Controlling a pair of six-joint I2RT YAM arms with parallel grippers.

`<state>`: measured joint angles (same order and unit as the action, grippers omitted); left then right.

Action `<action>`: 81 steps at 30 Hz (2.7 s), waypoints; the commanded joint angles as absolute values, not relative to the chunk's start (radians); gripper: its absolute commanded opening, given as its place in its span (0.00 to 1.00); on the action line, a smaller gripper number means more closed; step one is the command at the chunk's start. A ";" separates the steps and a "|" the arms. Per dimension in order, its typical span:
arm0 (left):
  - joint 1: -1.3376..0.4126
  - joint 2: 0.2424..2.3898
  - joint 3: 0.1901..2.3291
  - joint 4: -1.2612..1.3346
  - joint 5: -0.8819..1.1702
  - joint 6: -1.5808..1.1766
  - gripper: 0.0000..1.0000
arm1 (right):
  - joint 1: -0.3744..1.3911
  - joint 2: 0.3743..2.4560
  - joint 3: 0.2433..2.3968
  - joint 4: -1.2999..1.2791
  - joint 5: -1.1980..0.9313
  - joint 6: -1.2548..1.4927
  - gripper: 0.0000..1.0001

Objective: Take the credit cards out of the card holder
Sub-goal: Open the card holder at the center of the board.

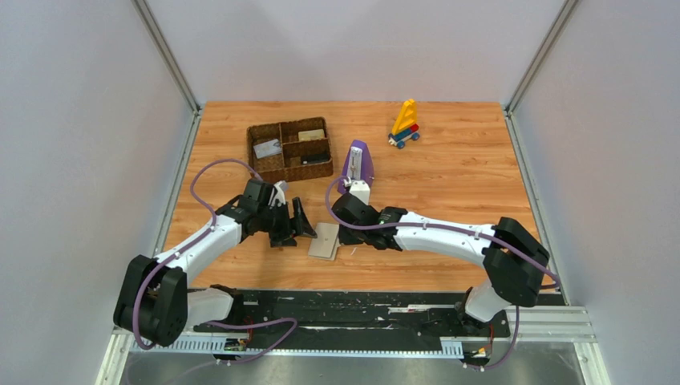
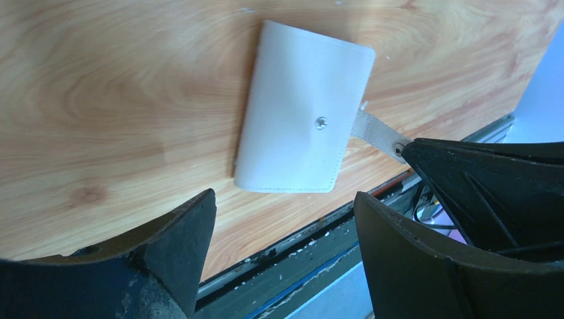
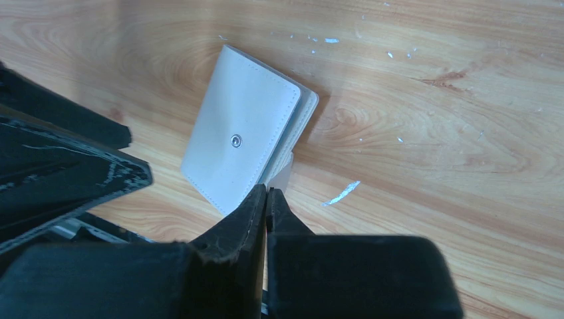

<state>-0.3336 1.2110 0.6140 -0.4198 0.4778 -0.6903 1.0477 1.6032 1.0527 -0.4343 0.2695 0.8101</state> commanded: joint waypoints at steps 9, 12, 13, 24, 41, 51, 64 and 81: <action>-0.496 1.341 0.755 -0.352 0.402 -0.632 0.88 | 1.000 1.460 0.969 -0.295 0.224 0.779 0.00; -0.513 1.363 0.779 -0.353 0.392 -0.615 0.88 | 0.997 1.442 0.961 -0.291 0.222 0.779 0.00; -0.521 1.372 0.783 -0.352 0.391 -0.611 0.88 | 0.995 1.435 0.959 -0.290 0.224 0.781 0.00; -0.541 1.405 0.801 -0.313 0.407 -0.601 0.90 | 0.986 1.405 0.951 -0.274 0.209 0.786 0.00; -0.548 1.424 0.801 -0.290 0.433 -0.599 0.88 | 0.987 1.375 0.941 -0.272 0.206 0.797 0.00; -0.552 1.454 0.802 -0.301 0.407 -0.596 0.55 | 0.975 1.360 0.906 -0.272 0.216 0.802 0.00; -0.552 1.388 0.821 -0.426 0.287 -0.567 0.25 | 0.855 1.268 0.763 -0.278 0.182 0.788 0.00; -0.551 1.363 0.755 -0.367 0.321 -0.644 0.00 | 0.737 1.147 0.775 -0.374 0.032 0.772 0.41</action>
<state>-0.5495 1.4029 0.7853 -0.4080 0.3157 -0.6044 0.7361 1.1862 0.7319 -0.3321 0.1001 0.7593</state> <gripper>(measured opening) 0.008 0.371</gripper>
